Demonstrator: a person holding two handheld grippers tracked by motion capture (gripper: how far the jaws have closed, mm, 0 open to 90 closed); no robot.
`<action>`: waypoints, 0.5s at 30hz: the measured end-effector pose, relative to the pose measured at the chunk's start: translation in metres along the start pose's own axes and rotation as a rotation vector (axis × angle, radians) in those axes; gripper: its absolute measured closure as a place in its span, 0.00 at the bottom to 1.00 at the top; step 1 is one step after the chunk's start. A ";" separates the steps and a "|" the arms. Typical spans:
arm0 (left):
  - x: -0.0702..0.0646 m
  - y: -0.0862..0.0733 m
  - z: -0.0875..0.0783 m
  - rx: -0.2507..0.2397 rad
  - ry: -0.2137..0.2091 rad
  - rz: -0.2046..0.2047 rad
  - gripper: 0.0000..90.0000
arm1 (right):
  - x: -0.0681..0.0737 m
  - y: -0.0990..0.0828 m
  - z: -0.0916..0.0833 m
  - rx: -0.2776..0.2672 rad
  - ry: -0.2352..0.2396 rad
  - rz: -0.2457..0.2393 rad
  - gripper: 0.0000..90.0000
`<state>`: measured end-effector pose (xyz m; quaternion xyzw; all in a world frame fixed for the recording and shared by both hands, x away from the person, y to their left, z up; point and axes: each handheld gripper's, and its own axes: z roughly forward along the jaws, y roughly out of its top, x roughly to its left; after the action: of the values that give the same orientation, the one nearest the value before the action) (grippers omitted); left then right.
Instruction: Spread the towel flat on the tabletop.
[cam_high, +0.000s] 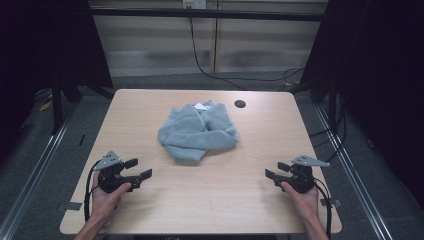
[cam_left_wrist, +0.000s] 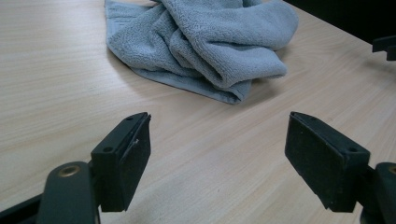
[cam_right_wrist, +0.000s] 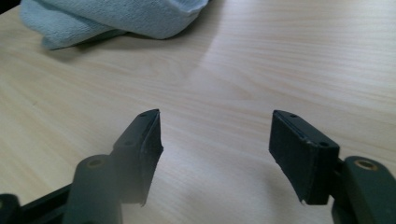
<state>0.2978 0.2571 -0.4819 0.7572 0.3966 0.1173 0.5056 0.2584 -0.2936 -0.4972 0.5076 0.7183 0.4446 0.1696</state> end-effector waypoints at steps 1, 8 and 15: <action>0.000 0.001 0.001 0.000 0.001 -0.006 0.25 | 0.000 -0.001 0.001 0.002 0.013 -0.005 0.39; -0.002 0.001 0.013 0.044 -0.021 0.001 0.27 | 0.004 0.000 -0.002 0.003 0.045 -0.003 0.42; -0.006 0.004 0.010 0.024 -0.025 0.023 0.27 | 0.015 0.014 0.002 0.010 0.075 -0.044 0.44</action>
<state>0.3016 0.2452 -0.4812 0.7692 0.3830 0.1089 0.4998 0.2610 -0.2780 -0.4836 0.4755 0.7374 0.4558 0.1497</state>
